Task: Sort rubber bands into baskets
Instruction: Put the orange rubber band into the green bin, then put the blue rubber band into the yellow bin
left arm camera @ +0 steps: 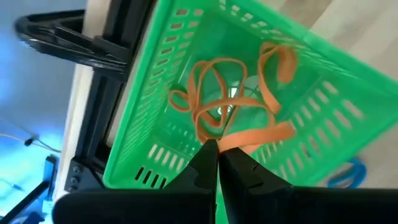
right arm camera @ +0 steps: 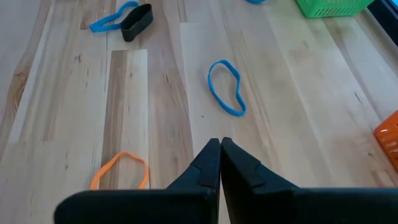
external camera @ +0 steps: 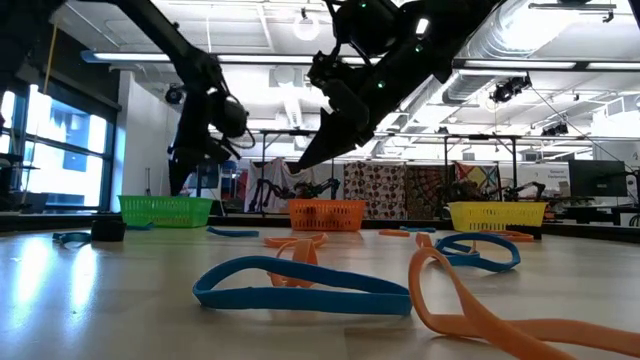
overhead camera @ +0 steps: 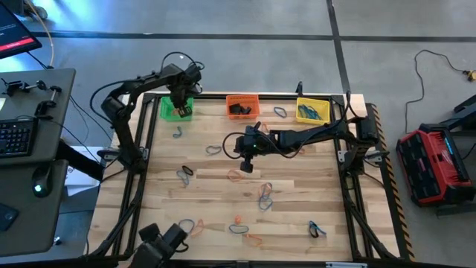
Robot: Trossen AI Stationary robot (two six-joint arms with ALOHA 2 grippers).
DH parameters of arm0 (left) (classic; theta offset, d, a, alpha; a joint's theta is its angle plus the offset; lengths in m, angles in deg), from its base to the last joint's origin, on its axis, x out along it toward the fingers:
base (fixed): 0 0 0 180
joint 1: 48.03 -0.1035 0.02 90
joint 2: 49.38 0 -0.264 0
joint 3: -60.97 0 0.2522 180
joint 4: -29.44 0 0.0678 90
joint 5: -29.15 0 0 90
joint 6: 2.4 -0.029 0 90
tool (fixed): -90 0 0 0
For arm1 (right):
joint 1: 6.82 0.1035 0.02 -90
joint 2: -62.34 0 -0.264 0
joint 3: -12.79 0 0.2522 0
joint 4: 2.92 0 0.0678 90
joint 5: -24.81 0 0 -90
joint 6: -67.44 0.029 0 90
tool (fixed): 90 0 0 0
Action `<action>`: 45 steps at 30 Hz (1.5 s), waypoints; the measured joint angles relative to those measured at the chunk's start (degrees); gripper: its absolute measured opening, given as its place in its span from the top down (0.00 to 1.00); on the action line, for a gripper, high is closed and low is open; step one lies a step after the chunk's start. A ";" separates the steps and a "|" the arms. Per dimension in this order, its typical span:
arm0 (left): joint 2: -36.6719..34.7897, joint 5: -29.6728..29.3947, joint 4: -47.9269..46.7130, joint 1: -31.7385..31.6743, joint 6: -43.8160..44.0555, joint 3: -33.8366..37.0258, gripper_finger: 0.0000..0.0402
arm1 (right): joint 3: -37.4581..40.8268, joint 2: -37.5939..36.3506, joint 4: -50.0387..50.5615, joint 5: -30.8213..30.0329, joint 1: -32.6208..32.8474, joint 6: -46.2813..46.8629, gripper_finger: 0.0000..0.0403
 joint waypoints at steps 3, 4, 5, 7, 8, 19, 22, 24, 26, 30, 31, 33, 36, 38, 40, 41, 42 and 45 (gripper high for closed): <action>1.78 -0.04 -0.18 -0.67 -0.36 0.00 1.00 | 0.02 0.00 0.02 0.00 0.00 0.00 1.00; 2.11 -0.07 -0.15 -0.83 -0.34 0.00 1.00 | 0.02 0.00 0.02 0.00 0.00 0.00 1.00; 2.36 -0.13 -0.12 -0.93 -0.33 0.00 1.00 | 0.02 0.00 0.02 0.00 0.00 -0.02 1.00; 2.62 -0.25 0.04 -1.00 -0.38 0.00 1.00 | 0.02 0.00 0.00 0.00 0.00 -0.03 1.00; 2.68 -0.28 0.26 -0.98 -0.32 0.00 1.00 | 0.02 0.00 -0.01 0.00 0.00 -0.23 1.00; 2.68 -0.18 0.98 -0.91 1.25 0.00 0.90 | 0.04 0.00 0.02 0.00 0.00 -0.42 1.00; 2.68 -0.26 1.54 -0.91 2.34 0.00 0.85 | 0.04 0.00 0.02 0.00 0.00 -0.42 1.00; 2.68 -0.40 2.42 -0.91 2.71 0.00 0.83 | 0.04 0.00 0.02 0.00 0.00 -0.42 1.00; 2.68 -0.42 2.96 -0.91 2.44 0.00 0.81 | 0.04 0.00 0.02 0.00 0.00 -0.42 1.00; 2.37 -0.61 3.09 -0.65 1.72 0.01 0.82 | 0.05 0.00 0.02 0.00 0.00 -0.45 1.00; 1.98 -0.64 3.56 -0.48 1.74 0.02 0.83 | 0.06 0.00 0.02 0.00 0.00 -0.55 1.00; 0.58 -0.60 5.65 -0.19 1.73 0.02 0.87 | 0.07 0.00 0.07 -0.16 0.00 -0.93 1.00; -2.72 -0.22 10.65 0.52 2.34 1.06 0.92 | 0.07 0.00 0.17 -1.13 0.00 -1.51 1.00; -6.07 1.34 14.90 1.21 2.76 3.05 0.96 | 0.07 0.00 0.08 -1.33 0.00 -1.82 1.00; -10.01 4.03 19.16 2.16 2.82 5.77 0.99 | 0.07 0.00 -0.13 -1.36 0.00 -1.92 1.00; -12.12 5.55 21.50 2.57 2.81 7.32 0.99 | 0.15 0.00 -0.60 -1.36 0.00 -1.95 1.00; -14.21 7.01 23.58 3.15 2.88 9.08 1.00 | 0.46 0.00 -1.58 -1.36 0.00 -1.95 1.00; -20.80 9.57 28.85 5.06 3.25 14.05 0.99 | 1.74 0.00 -4.87 -1.36 0.00 -1.97 1.00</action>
